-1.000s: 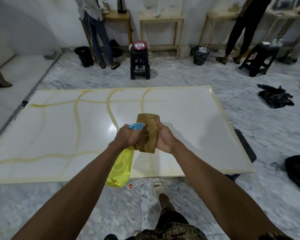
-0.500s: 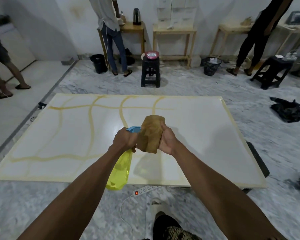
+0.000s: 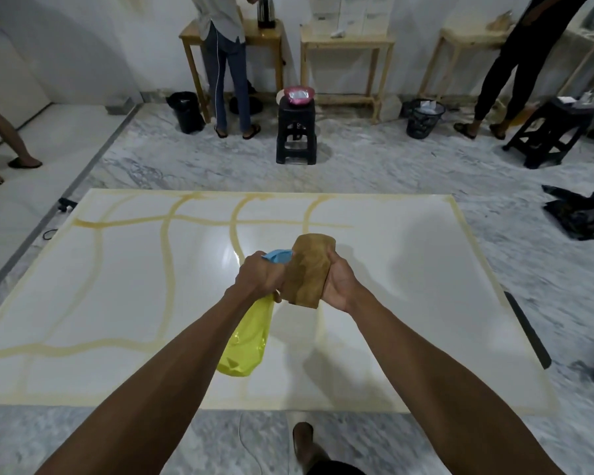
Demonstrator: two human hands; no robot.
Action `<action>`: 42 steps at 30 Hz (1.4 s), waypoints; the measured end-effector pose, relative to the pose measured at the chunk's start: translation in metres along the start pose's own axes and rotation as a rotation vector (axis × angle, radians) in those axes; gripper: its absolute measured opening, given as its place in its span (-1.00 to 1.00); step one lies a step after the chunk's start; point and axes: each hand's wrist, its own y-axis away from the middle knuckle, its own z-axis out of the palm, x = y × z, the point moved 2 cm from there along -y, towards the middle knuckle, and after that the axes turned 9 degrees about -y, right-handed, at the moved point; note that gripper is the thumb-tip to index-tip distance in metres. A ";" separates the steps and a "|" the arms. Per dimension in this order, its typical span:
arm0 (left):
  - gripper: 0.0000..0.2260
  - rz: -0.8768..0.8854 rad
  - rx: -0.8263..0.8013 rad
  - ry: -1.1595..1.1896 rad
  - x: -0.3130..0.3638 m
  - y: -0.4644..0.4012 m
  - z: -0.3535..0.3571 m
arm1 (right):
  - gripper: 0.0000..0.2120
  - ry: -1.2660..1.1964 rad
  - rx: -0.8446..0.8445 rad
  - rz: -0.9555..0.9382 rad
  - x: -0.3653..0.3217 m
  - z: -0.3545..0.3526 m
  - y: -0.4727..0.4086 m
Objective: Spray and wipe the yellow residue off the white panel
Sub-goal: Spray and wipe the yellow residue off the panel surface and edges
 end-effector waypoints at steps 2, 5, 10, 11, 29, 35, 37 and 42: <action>-0.51 0.023 -0.025 0.067 0.018 -0.022 -0.004 | -0.38 0.048 0.085 -0.047 -0.018 -0.013 -0.024; -0.62 0.043 -0.049 0.132 0.048 -0.068 -0.011 | -0.39 0.220 0.274 -0.118 -0.055 -0.040 -0.066; -0.73 0.102 -0.071 0.106 0.083 -0.160 -0.015 | -0.46 0.668 0.578 -0.326 -0.132 -0.078 -0.136; -0.72 0.107 -0.078 0.103 0.089 -0.177 -0.016 | -0.49 0.767 0.594 -0.424 -0.148 -0.083 -0.153; -0.71 -0.022 -0.135 0.091 0.051 -0.295 0.011 | -0.31 1.935 0.311 -0.267 -0.118 -0.145 -0.304; -0.67 0.003 -0.131 0.032 0.038 -0.265 0.007 | -0.42 1.971 0.190 -0.365 -0.061 -0.137 -0.264; -0.67 0.004 -0.130 0.033 0.035 -0.252 0.007 | -0.43 2.014 0.163 -0.383 -0.042 -0.137 -0.249; -0.73 -0.007 -0.129 0.005 0.014 -0.213 0.014 | -0.39 2.115 0.146 -0.308 0.008 -0.144 -0.204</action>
